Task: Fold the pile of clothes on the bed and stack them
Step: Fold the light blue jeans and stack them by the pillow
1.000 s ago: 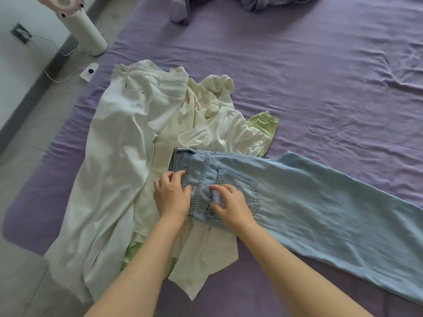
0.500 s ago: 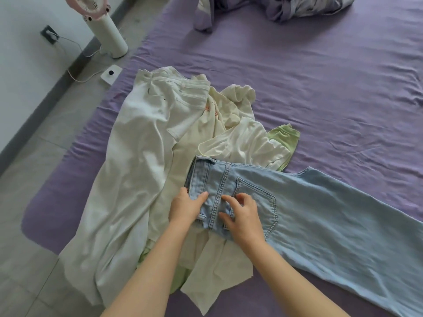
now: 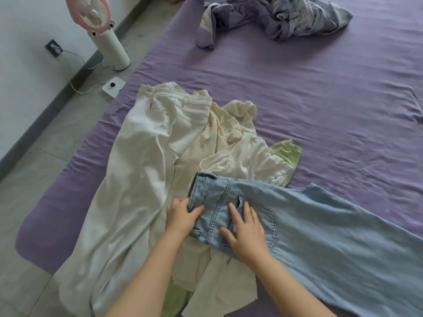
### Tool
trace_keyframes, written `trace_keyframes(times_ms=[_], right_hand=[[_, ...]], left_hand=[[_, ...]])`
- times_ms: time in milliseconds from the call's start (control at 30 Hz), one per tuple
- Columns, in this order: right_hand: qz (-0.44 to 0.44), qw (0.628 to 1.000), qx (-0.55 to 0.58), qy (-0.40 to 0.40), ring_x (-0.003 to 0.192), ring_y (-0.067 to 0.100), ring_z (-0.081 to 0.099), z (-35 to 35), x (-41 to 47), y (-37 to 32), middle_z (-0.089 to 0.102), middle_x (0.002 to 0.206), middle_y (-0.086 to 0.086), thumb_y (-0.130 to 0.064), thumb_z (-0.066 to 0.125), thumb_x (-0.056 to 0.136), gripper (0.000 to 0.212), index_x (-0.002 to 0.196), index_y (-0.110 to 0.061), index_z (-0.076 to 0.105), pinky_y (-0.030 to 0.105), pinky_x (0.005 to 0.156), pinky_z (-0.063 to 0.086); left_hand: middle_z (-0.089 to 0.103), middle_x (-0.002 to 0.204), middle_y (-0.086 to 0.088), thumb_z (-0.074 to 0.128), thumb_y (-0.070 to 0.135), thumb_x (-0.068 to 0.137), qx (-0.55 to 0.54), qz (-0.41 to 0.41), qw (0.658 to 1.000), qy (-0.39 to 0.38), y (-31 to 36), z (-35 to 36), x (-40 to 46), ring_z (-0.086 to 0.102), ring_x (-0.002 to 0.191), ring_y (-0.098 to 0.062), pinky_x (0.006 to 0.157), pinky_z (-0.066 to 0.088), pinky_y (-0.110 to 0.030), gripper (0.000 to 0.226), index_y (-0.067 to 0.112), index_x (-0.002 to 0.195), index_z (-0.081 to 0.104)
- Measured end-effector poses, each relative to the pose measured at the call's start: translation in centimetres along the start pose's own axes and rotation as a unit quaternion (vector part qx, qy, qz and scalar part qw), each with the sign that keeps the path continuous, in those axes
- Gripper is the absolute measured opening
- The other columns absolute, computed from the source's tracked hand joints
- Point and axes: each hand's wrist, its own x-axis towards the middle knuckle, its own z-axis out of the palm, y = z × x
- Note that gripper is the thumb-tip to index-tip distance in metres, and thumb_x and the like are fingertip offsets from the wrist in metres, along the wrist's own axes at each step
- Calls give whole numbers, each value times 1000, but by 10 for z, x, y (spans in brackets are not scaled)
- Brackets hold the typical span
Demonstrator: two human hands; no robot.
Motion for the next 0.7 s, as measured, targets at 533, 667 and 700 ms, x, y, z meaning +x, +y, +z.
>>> trace_keyframes(times_ms=[533, 667, 700], right_hand=[[60, 998, -13, -33, 147, 20, -15, 1, -6, 55, -10, 161, -1, -68, 21, 92, 66, 150, -43, 2, 50, 118, 7], [89, 989, 5, 116, 146, 19, -17, -11, -14, 75, -12, 160, -2, -72, 18, 87, 71, 149, -44, 2, 47, 116, -3], [98, 985, 17, 143, 146, 18, -17, -10, -20, 81, -12, 160, -2, -74, 15, 84, 73, 149, -44, 1, 47, 116, -5]], left_hand=[[66, 100, -6, 60, 50, 87, 66, 77, 993, 64, 40, -2, 4, 62, 92, -30, 71, 45, -35, 44, 17, 113, 48], [64, 99, -6, 57, 34, 93, -3, 125, 985, 115, 51, -22, 9, 59, 91, -28, 67, 34, -30, 23, 14, 105, 54], [64, 99, -6, 56, 34, 94, -10, 127, 985, 113, 52, -27, 10, 58, 90, -28, 68, 34, -30, 23, 14, 104, 54]])
